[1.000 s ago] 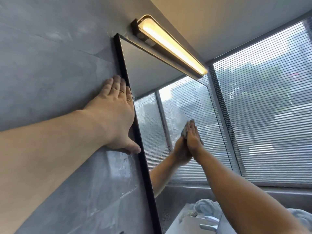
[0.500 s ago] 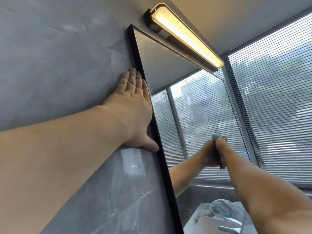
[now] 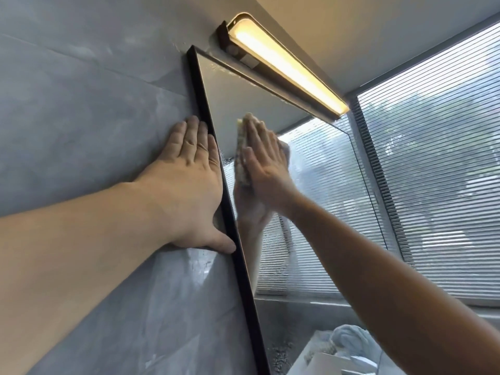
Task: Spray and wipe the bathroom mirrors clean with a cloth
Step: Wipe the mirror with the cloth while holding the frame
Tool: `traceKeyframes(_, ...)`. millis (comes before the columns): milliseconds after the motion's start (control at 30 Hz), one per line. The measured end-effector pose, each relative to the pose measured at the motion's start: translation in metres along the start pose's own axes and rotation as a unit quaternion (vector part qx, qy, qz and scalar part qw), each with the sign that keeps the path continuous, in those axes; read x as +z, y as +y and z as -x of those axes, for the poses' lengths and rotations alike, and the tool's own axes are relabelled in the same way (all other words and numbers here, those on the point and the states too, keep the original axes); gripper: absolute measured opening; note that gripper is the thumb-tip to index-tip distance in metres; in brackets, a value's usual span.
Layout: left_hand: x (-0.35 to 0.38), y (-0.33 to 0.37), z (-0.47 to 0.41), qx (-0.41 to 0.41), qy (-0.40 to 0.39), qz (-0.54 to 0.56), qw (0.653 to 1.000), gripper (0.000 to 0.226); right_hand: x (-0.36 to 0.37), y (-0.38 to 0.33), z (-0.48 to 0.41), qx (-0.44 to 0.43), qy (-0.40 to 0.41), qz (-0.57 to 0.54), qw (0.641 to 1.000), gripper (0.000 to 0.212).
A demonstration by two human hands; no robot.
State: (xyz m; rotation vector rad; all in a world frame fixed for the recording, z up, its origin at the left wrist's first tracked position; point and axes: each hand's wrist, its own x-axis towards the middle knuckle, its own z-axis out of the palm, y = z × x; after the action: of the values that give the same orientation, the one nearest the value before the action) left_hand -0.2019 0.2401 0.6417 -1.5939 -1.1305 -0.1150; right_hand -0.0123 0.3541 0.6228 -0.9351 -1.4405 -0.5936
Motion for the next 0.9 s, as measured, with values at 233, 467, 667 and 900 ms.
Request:
traceKeyframes(233, 0.003, 0.000, 0.001, -0.007, 0.007, 0.013, 1.000, 0.162, -0.009, -0.010, 0.026, -0.070, -0.033, 0.010, 0.997, 0.057)
traceKeyframes(467, 0.003, 0.003, 0.003, -0.015, 0.014, 0.016, 1.000, 0.163, 0.002, 0.102, 0.036, 0.189, 0.013, -0.003, 0.982, 0.065)
traceKeyframes(667, 0.001, 0.002, 0.003, -0.020, 0.020, 0.016, 0.999, 0.164, 0.000, 0.050, 0.100, 0.202, -0.040, -0.014, 0.978, 0.074)
traceKeyframes(900, 0.002, 0.004, 0.005, -0.030, 0.031, 0.030, 0.999, 0.161, -0.011, -0.048, 0.163, 0.037, -0.147, 0.000, 0.988, 0.061)
